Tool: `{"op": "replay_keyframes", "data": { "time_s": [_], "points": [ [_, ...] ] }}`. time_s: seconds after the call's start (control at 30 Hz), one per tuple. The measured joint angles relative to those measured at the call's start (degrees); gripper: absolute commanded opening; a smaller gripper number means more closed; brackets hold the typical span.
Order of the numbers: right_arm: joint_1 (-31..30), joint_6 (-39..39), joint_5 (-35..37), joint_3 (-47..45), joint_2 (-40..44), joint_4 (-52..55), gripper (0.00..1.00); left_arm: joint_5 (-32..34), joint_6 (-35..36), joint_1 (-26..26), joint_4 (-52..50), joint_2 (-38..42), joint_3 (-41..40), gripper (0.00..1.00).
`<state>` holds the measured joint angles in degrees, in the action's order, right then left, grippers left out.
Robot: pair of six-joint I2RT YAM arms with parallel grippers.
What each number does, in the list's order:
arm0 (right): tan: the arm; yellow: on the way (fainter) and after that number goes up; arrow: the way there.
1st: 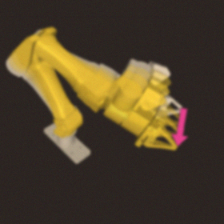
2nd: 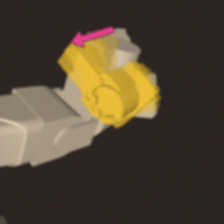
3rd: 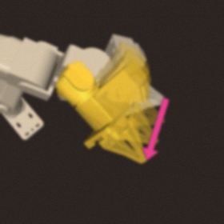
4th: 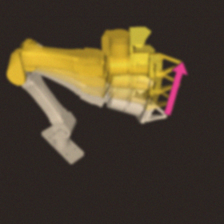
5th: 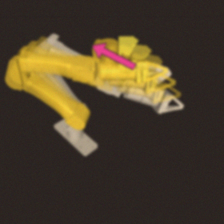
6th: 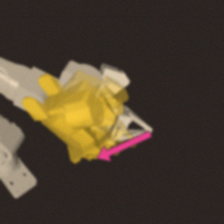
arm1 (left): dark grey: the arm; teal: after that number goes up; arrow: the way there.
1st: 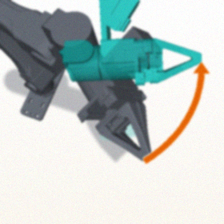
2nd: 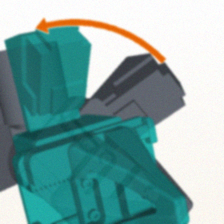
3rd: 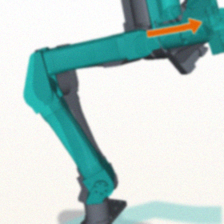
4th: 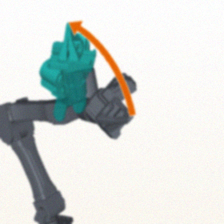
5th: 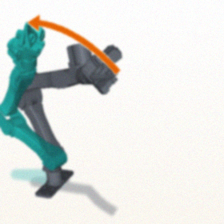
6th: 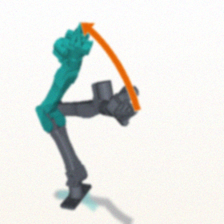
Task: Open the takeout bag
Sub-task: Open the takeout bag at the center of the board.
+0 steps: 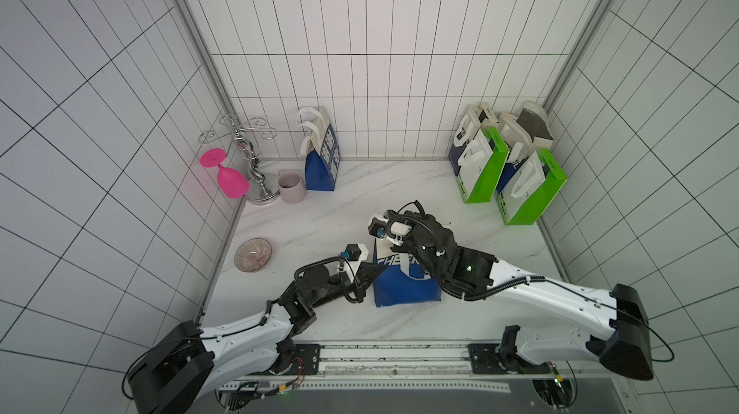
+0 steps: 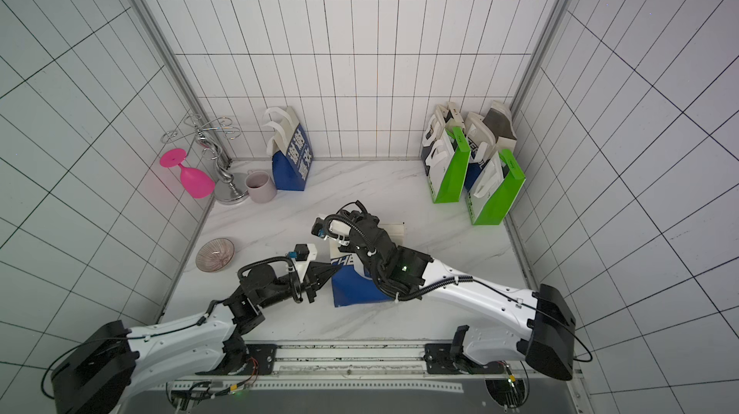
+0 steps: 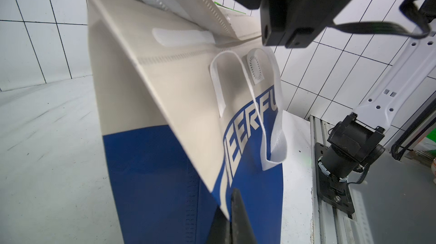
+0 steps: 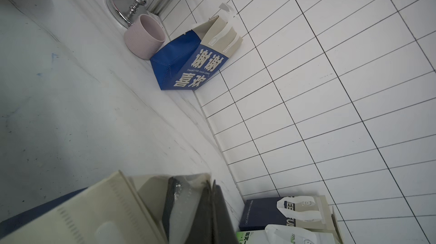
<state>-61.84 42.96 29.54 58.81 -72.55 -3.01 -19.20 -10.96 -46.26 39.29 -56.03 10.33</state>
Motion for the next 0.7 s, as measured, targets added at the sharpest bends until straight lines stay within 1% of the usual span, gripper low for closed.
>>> {"op": "replay_keyframes", "data": {
  "time_s": [0.1,0.13,0.17,0.23,0.27,0.33,0.37,0.4,0.57,0.7],
  "points": [
    [0.35,-0.24,-2.29,1.29,0.11,3.13,0.00,0.02,0.11,-0.15,-0.55,0.17,0.00,0.00],
    [0.37,-0.44,-2.64,1.57,0.13,4.02,0.03,0.04,0.11,-0.17,-0.74,0.17,0.00,0.00],
    [0.37,-0.68,-2.97,1.70,0.13,4.57,0.09,0.04,0.11,-0.17,-0.94,0.17,0.00,0.00],
    [0.37,-1.64,-3.41,1.73,0.31,5.79,0.26,0.00,0.11,-0.20,-1.33,0.17,0.00,0.00],
    [0.37,-2.21,-3.61,1.73,0.42,6.34,0.32,-0.07,0.11,-0.20,-1.40,0.17,0.00,0.00],
    [0.37,-3.50,-3.85,1.73,0.94,7.34,0.43,-0.20,0.11,-0.26,-1.46,0.17,0.00,0.00],
    [0.37,-4.11,-4.04,1.73,1.31,7.69,0.46,-0.22,0.11,-0.28,-1.51,0.17,0.00,0.00],
    [0.35,-4.81,-4.42,1.73,1.90,8.09,0.48,-0.26,0.11,-0.31,-1.55,0.17,0.00,0.00],
    [0.20,-6.86,-3.98,1.64,4.20,9.40,0.47,-0.37,0.11,-0.35,-1.60,0.17,0.00,0.00],
    [-0.55,-8.28,-2.14,1.46,4.26,9.94,0.37,-0.39,0.11,-0.48,-1.60,0.17,0.00,0.00]
  ]
}}
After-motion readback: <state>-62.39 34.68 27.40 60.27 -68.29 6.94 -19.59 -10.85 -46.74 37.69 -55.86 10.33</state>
